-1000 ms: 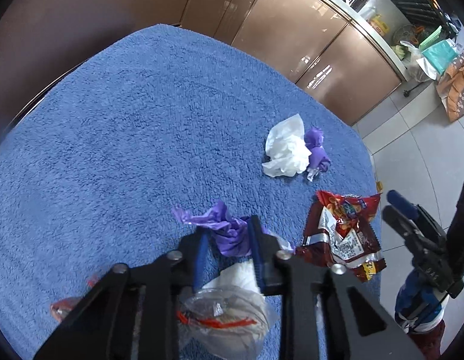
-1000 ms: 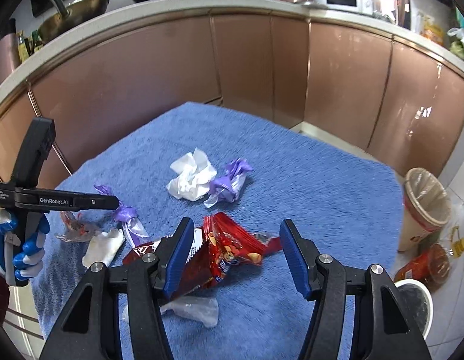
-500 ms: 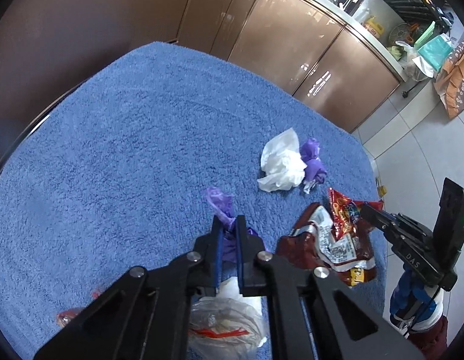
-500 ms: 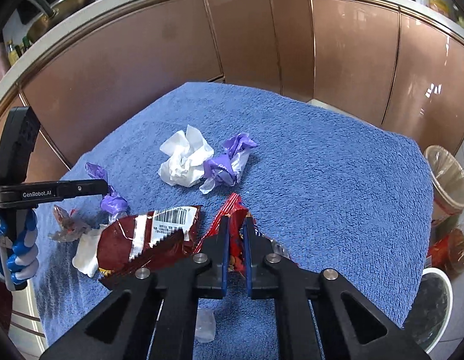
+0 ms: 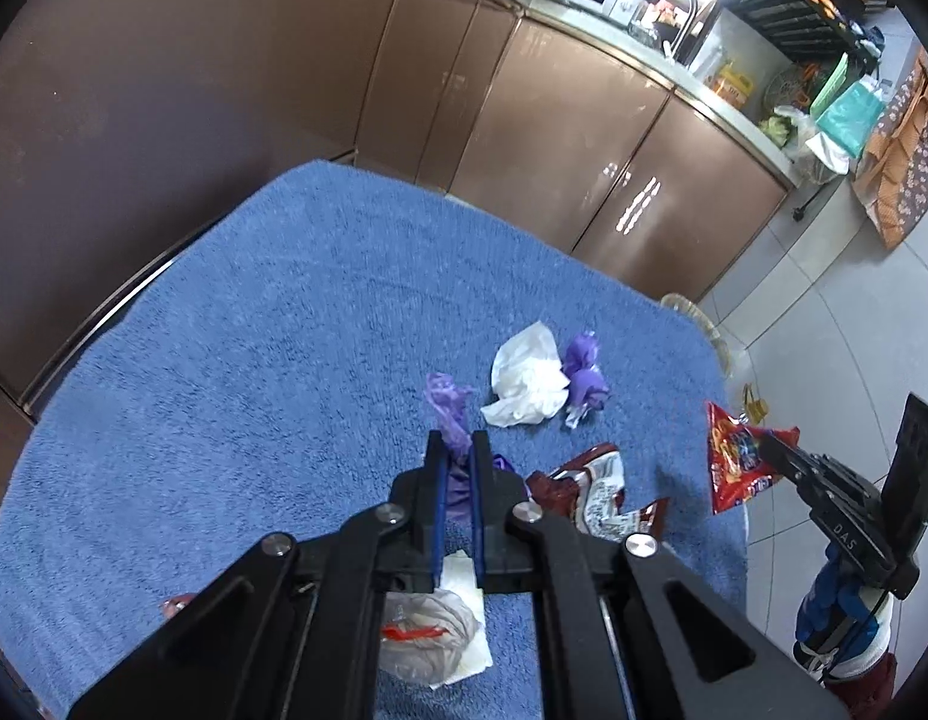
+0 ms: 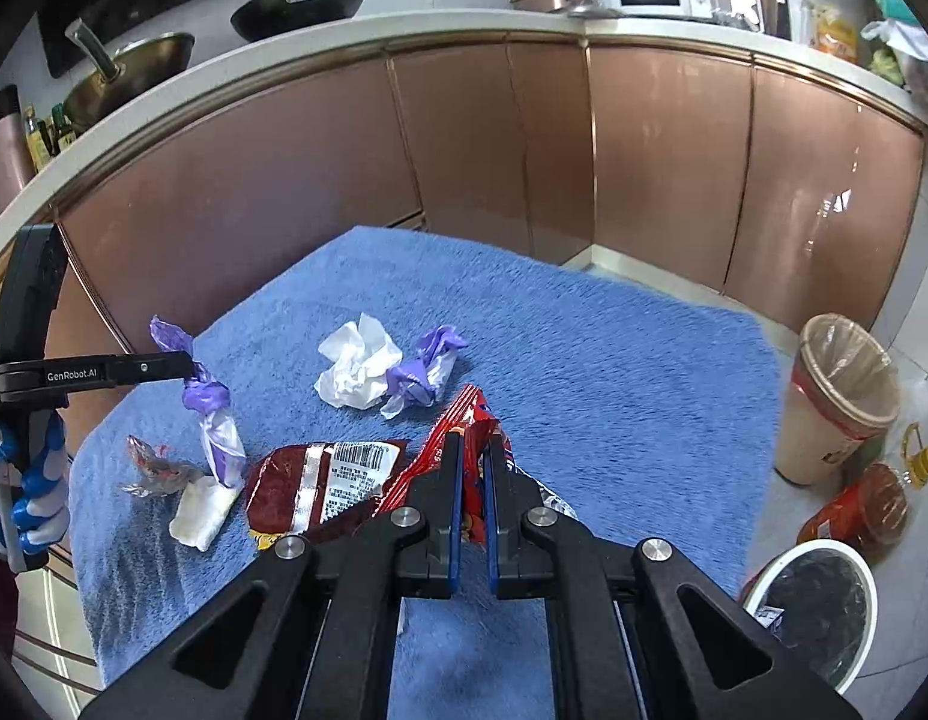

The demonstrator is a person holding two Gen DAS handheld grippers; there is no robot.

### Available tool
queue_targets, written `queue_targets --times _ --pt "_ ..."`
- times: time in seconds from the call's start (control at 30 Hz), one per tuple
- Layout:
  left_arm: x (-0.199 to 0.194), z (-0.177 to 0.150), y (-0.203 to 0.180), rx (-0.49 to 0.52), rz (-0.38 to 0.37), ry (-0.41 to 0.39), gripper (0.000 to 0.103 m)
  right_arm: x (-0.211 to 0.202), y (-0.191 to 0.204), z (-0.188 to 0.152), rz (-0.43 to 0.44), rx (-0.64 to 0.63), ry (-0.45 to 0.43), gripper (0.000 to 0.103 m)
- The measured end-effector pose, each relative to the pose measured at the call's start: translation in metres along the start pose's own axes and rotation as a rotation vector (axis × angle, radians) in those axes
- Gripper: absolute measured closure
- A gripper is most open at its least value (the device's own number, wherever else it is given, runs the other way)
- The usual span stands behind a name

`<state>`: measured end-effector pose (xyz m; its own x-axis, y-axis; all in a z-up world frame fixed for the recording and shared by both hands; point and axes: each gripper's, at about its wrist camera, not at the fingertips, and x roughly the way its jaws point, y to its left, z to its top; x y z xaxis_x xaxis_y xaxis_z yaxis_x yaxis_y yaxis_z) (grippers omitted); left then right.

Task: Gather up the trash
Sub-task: 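Carry purple wrapper and red snack bag over the white bin with both tools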

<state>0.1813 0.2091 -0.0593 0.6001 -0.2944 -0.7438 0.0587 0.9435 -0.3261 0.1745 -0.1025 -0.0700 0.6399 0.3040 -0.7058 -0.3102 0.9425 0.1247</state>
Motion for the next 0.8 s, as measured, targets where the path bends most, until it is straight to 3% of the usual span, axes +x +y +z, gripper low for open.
queue_targets --times 0.4,0.8 --pt "-0.042 0.005 -0.044 0.047 -0.035 -0.063 0.097 -0.061 -0.043 -0.015 -0.069 0.069 -0.085 0.097" --pt "-0.006 0.004 -0.17 0.199 -0.16 -0.012 0.097 -0.11 -0.134 -0.053 -0.203 0.208 -0.125 0.097"
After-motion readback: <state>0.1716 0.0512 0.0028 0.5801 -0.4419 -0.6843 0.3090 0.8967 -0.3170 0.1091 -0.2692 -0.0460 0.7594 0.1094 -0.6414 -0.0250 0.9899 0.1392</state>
